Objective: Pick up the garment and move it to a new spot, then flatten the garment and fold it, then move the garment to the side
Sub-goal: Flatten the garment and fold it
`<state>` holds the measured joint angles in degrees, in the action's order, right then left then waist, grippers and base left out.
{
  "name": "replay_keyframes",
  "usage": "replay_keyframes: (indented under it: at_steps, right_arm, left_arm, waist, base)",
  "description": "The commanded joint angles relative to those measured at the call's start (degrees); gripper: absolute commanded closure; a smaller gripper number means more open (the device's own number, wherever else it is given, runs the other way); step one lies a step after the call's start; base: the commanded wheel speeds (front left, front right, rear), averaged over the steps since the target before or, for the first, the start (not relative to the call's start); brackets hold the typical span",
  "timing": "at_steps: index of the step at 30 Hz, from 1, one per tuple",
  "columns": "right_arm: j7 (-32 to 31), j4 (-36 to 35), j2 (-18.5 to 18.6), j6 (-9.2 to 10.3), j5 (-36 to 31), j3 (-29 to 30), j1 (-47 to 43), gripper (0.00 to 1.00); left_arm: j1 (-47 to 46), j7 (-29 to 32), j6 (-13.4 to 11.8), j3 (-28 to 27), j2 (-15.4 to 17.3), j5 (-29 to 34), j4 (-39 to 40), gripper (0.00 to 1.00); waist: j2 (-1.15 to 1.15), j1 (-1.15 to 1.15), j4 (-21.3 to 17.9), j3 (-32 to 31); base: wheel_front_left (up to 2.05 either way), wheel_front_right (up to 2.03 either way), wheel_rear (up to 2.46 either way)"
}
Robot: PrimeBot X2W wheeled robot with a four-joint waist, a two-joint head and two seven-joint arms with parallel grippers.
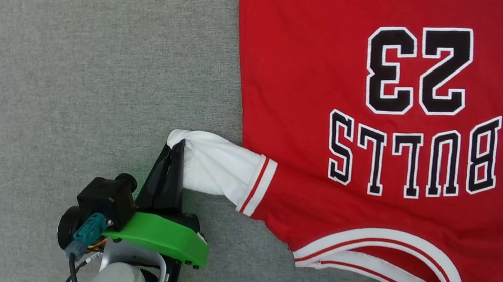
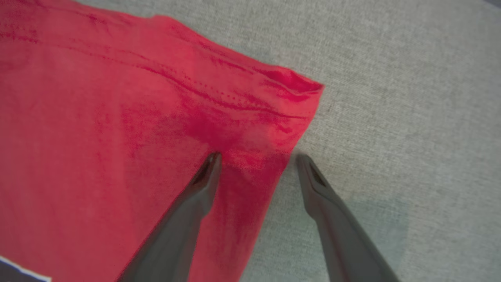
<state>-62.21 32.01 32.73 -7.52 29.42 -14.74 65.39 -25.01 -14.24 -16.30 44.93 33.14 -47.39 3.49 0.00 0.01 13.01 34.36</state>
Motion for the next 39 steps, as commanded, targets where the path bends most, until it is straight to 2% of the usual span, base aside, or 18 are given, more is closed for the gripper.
replay_keyframes:
  at_steps: [1, 4, 5, 6, 7, 13, 14, 23, 29, 33, 36, 39]
  right_arm:
    - [-0.6, 1.1, 0.1, 0.03, 0.1, -0.8, -1.9, 0.00]
    - [-1.8, 2.1, 1.2, 0.03, 1.3, -2.4, -4.4, 0.00]
    - [-1.9, 2.1, 1.5, 0.03, 1.7, -2.6, -4.8, 0.20]
    - [-1.8, 2.0, 1.8, 0.03, 2.2, -2.8, -5.2, 0.86]
    - [-1.4, 1.8, 2.0, 0.03, 2.6, -2.8, -5.3, 1.00]
    - [6.8, 0.1, 2.4, 0.03, 3.9, -2.6, -3.8, 1.00]
    - [10.7, -0.5, 3.3, 0.03, 4.7, -4.2, -4.1, 1.00]
    - [17.5, -7.6, 10.8, 0.03, 13.1, -11.2, -13.7, 1.00]
    - [21.3, -14.7, 17.4, 0.03, 20.0, -10.8, -27.9, 1.00]
    - [23.0, -18.5, 20.1, 0.03, 22.7, -8.5, -39.1, 1.00]
    - [23.6, -20.4, 20.5, 0.03, 23.9, -6.1, -47.5, 1.00]
    - [24.3, -21.8, 19.3, 0.03, 24.9, -2.8, -56.1, 1.00]
  left_arm:
    - [-1.2, -0.6, 0.4, -0.3, -0.5, 0.9, -0.5, 1.00]
    - [-1.3, -0.6, 1.0, -0.3, -1.3, 1.1, -1.3, 1.00]
    - [-1.2, -0.6, 1.2, -0.3, -1.5, 1.2, -1.6, 1.00]
    - [-1.1, -0.6, 1.4, -0.4, -1.7, 1.2, -1.9, 1.00]
    - [-0.9, -0.7, 1.5, -0.5, -1.7, 1.2, -2.2, 1.00]
    - [1.1, -0.7, 1.7, -1.0, -1.1, 1.3, -4.0, 1.00]
    - [2.8, -0.7, 1.4, -1.3, -0.4, 1.2, -4.1, 1.00]
    - [10.0, 0.2, -1.2, -2.0, 3.8, -1.1, -2.1, 1.00]
    - [14.3, 0.5, -2.8, -2.6, 5.7, -2.9, -0.7, 1.00]
    - [16.8, 0.3, -3.5, -3.0, 6.4, -3.8, -0.5, 1.00]
    - [18.3, 0.1, -3.9, -3.4, 6.6, -4.1, -0.6, 1.00]
    - [19.2, 0.0, -4.1, -3.7, 6.8, -4.3, -0.6, 1.00]
  waist:
    - [0.00, -0.01, 1.8, 1.6]
    - [0.00, -0.01, 1.9, 1.1]
    - [0.00, -0.01, 1.8, 0.9]
    - [0.00, -0.01, 1.7, 0.6]
    - [0.00, -0.01, 1.5, 0.2]
    - [0.00, -0.01, -0.4, -4.3]
    - [0.00, -0.01, -1.9, -8.4]
    - [0.00, -0.01, -7.4, -19.2]
    - [0.00, -0.01, -9.9, -24.3]
    - [0.00, -0.01, -11.2, -25.9]
    - [0.00, -0.01, -11.9, -26.6]
    - [0.00, -0.01, -12.4, -26.7]
  base:
    - [0.00, 0.00, 0.00]
    - [0.00, 0.00, 0.00]
    - [0.00, 0.00, 0.00]
    - [0.00, 0.00, 0.00]
    - [0.00, 0.00, 0.00]
    - [0.00, 0.00, 0.00]
    - [0.00, 0.00, 0.00]
    - [0.00, 0.00, 0.00]
    - [0.00, 0.00, 0.00]
    - [0.00, 0.00, 0.00]
    - [0.00, 0.00, 0.00]
    - [0.00, 0.00, 0.00]
